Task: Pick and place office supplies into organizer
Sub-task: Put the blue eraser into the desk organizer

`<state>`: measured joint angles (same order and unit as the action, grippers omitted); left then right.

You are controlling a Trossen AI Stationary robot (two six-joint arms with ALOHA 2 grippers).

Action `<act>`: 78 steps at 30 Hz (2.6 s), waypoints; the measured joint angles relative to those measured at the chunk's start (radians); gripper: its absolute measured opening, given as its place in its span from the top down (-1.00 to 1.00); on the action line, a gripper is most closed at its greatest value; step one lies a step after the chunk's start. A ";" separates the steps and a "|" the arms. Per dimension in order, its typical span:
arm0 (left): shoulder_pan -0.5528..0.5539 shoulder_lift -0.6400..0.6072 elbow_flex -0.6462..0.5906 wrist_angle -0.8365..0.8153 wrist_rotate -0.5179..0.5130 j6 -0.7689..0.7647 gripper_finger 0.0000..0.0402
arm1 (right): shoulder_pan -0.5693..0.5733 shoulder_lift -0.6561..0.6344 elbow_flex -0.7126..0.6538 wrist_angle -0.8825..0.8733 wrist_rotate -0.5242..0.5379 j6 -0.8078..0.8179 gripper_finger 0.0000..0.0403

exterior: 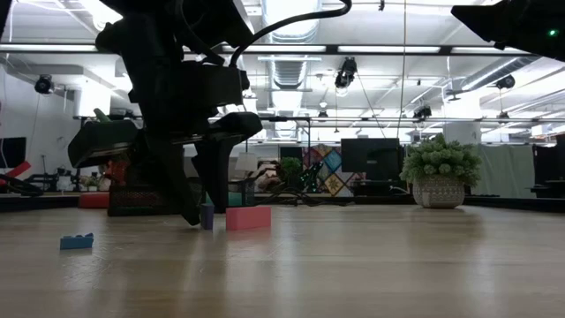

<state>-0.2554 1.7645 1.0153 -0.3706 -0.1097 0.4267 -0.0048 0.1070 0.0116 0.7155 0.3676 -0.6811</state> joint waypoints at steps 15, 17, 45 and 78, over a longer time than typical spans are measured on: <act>0.000 -0.001 -0.001 0.000 0.002 -0.001 0.84 | 0.000 0.000 0.000 0.000 0.000 0.000 0.74; 0.001 -0.001 -0.001 -0.001 0.002 -0.001 0.93 | 0.000 0.000 0.000 0.000 0.000 0.000 0.74; 0.005 -0.052 0.037 -0.187 -0.063 -0.090 0.98 | 0.000 0.000 0.000 0.000 0.000 0.000 0.74; 0.051 -0.227 0.025 -0.538 -0.303 -0.878 0.99 | 0.000 0.000 0.000 0.001 -0.001 0.000 0.74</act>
<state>-0.2042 1.5378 1.0399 -0.9088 -0.4129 -0.4511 -0.0050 0.1074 0.0114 0.7162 0.3666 -0.6811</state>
